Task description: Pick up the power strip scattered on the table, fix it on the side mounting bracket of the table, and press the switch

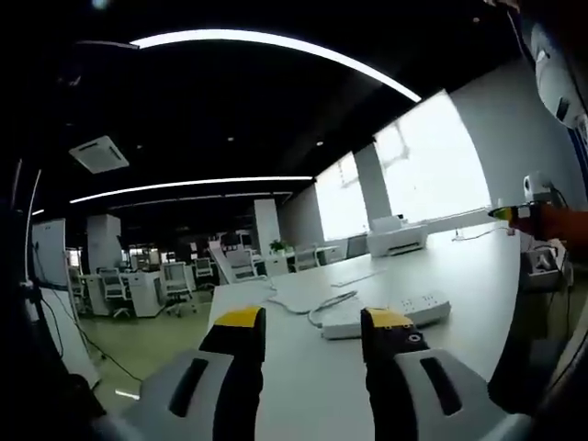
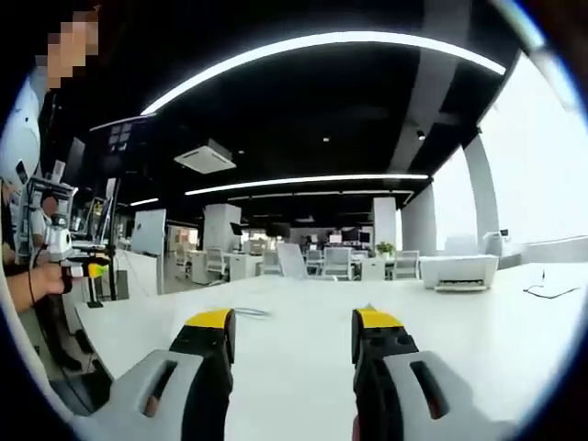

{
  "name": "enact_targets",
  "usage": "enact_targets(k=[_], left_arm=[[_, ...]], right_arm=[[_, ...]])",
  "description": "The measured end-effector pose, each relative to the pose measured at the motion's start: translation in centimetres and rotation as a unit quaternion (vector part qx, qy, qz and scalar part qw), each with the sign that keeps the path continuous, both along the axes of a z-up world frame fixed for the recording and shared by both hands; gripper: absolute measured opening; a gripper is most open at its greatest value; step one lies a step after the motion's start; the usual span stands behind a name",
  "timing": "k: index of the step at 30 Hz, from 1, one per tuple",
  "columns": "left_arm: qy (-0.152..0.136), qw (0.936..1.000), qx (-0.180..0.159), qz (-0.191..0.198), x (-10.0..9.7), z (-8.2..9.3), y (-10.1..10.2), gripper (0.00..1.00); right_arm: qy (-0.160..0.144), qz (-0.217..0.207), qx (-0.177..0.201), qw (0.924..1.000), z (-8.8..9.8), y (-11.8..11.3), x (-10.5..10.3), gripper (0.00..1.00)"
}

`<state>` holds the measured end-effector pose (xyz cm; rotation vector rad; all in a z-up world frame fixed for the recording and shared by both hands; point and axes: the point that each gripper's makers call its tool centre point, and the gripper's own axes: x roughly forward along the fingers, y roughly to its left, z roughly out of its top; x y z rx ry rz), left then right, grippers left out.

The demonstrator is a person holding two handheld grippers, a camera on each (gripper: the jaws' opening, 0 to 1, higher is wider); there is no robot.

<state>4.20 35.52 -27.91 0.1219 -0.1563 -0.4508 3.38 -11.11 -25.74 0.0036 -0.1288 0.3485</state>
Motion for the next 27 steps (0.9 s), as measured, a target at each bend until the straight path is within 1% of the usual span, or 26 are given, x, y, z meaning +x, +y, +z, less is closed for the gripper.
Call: enact_targets(k=[3, 6, 12, 16, 17, 20, 23, 27], left_arm=[[0.002, 1.0, 0.002, -0.001, 0.0, -0.1, 0.0, 0.46], [0.002, 1.0, 0.002, -0.003, -0.1, -0.1, 0.1, 0.46], [0.001, 1.0, 0.0, -0.006, -0.3, 0.2, 0.0, 0.46], [-0.001, 0.9999, 0.001, -0.01, -0.5, 0.6, -0.2, 0.46], [-0.004, 0.9999, 0.001, -0.013, -0.6, 0.9, -0.3, 0.46], [-0.011, 0.9998, 0.001, -0.016, -0.8, 1.4, -0.4, 0.46], [-0.014, 0.9997, 0.004, -0.02, -1.0, 1.8, -0.4, 0.46], [-0.015, 0.9996, -0.005, -0.022, -0.9, 2.1, 0.1, 0.46]], right_arm=[[-0.002, 0.005, 0.006, 1.0, 0.3, 0.3, -0.1, 0.49], [0.0, 0.012, 0.001, 0.9999, 0.5, 0.9, 0.0, 0.5], [-0.007, 0.008, 0.007, 0.9999, 1.5, 0.7, 0.1, 0.51], [-0.009, 0.012, 0.004, 0.9999, 2.0, 1.4, 0.1, 0.51], [-0.011, 0.017, 0.002, 0.9998, 2.2, 1.8, 0.1, 0.51], [-0.02, 0.019, 0.0, 0.9996, 2.7, 2.3, -0.2, 0.5], [-0.022, 0.024, 0.009, 0.9994, 2.7, 2.8, -0.3, 0.5], [-0.014, 0.027, -0.001, 0.9995, 1.9, 3.7, -0.6, 0.5]])
